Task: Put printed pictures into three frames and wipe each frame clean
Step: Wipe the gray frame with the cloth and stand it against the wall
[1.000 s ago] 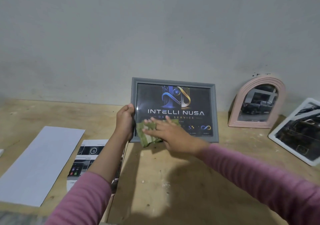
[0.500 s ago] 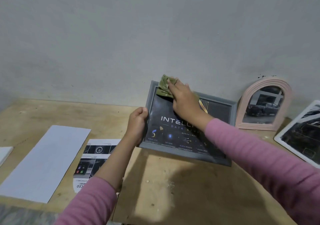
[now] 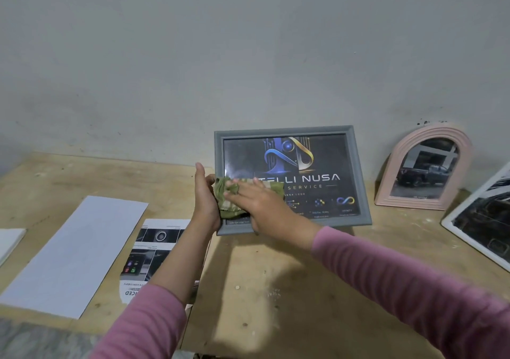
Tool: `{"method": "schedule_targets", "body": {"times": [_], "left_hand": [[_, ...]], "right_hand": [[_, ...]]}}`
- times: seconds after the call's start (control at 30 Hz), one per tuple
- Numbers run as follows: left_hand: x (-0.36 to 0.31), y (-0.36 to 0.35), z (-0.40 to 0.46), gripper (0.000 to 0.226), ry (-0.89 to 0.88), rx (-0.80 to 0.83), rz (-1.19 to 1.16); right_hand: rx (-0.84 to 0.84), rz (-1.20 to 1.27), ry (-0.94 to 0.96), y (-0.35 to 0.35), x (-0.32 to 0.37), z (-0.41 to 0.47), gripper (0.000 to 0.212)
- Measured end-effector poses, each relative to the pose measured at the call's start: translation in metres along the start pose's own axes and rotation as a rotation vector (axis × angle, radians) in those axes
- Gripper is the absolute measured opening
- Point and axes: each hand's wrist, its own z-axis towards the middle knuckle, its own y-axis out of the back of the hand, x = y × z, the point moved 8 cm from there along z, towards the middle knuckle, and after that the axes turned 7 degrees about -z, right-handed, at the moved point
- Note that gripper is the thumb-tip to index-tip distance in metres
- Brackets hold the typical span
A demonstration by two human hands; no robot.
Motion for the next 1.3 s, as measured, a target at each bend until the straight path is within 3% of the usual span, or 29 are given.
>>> {"method": "schedule_targets", "body": {"times": [0.1,0.23,0.47,0.53,0.6,0.7,0.77,0.9,1.03,1.17,1.3], "left_hand": [[0.004,0.000,-0.006,0.047,0.076,0.029,0.009],[-0.008,0.013,0.001,0.043,-0.057,-0.028,0.155],[-0.001,0.028,0.014,0.042,-0.046,-0.050,0.190],[-0.016,0.019,0.007,0.032,-0.102,-0.062,0.236],[-0.027,0.007,0.001,0.037,-0.186,-0.032,0.318],[-0.028,-0.013,-0.007,0.042,-0.286,0.071,0.497],[-0.027,-0.026,-0.014,0.041,-0.335,0.123,0.607],[-0.022,-0.033,-0.018,0.038,-0.358,0.144,0.691],[-0.022,-0.020,-0.021,0.041,-0.363,0.109,0.678],[-0.024,-0.014,-0.022,0.032,-0.342,0.100,0.612],[-0.022,-0.011,-0.022,0.040,-0.341,0.102,0.581]], "right_hand": [[0.099,0.062,0.025,-0.004,0.007,-0.008,0.060],[0.295,0.155,0.038,-0.015,0.015,-0.026,0.065],[0.478,0.241,-0.003,0.009,-0.001,-0.039,0.053],[0.323,0.343,-0.133,0.033,-0.023,-0.028,0.055],[0.000,0.366,-0.207,0.070,-0.047,-0.009,0.060],[-0.296,0.170,-0.177,0.102,-0.062,0.021,0.063],[-0.290,-0.034,-0.076,0.092,-0.056,0.039,0.060],[-0.090,-0.442,0.217,0.043,-0.043,0.045,0.050],[0.046,-0.542,0.227,0.030,-0.042,0.045,0.064],[0.038,-0.576,0.210,0.028,-0.042,0.042,0.058],[0.028,-0.580,0.148,0.032,-0.047,0.042,0.051]]}}
